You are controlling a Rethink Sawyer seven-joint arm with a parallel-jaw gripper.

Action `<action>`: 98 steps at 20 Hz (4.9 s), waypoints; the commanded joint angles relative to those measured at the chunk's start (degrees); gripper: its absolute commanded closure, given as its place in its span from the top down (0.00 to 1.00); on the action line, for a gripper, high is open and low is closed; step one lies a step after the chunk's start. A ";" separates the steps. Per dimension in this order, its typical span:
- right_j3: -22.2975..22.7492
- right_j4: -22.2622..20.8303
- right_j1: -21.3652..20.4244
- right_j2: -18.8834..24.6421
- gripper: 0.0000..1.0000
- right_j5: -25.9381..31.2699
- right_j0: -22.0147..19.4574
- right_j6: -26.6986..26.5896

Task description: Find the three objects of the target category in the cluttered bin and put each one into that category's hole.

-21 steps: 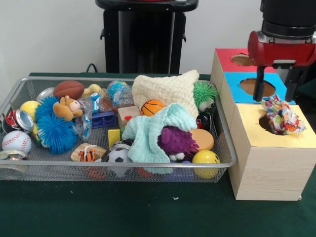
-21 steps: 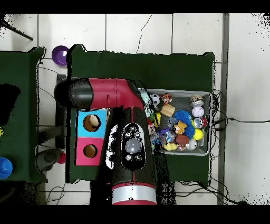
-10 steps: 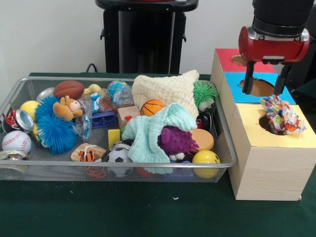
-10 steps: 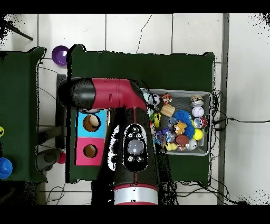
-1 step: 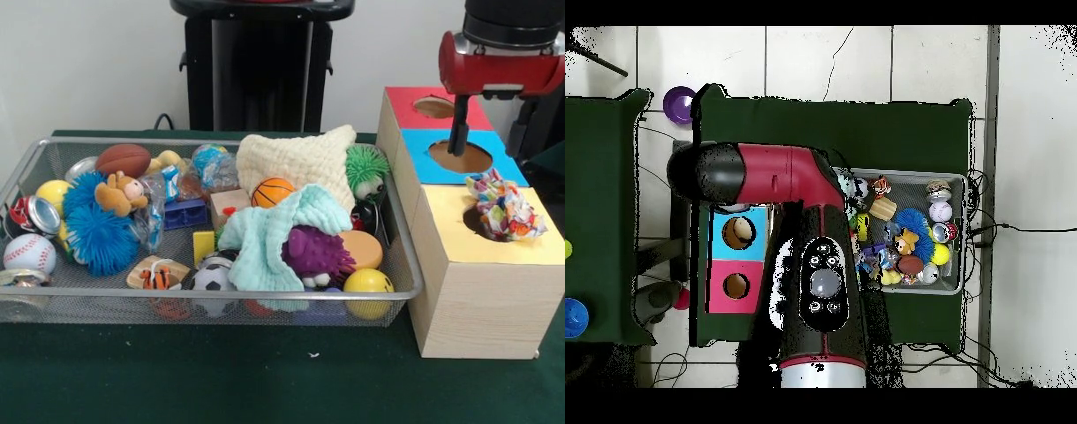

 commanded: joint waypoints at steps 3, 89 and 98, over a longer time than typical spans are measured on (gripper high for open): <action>5.36 4.07 0.60 4.85 0.00 8.01 -1.82 6.29; 13.38 9.26 5.10 12.54 0.00 -10.48 -6.76 4.02; 13.03 8.79 4.96 12.35 0.00 -7.70 -6.91 3.29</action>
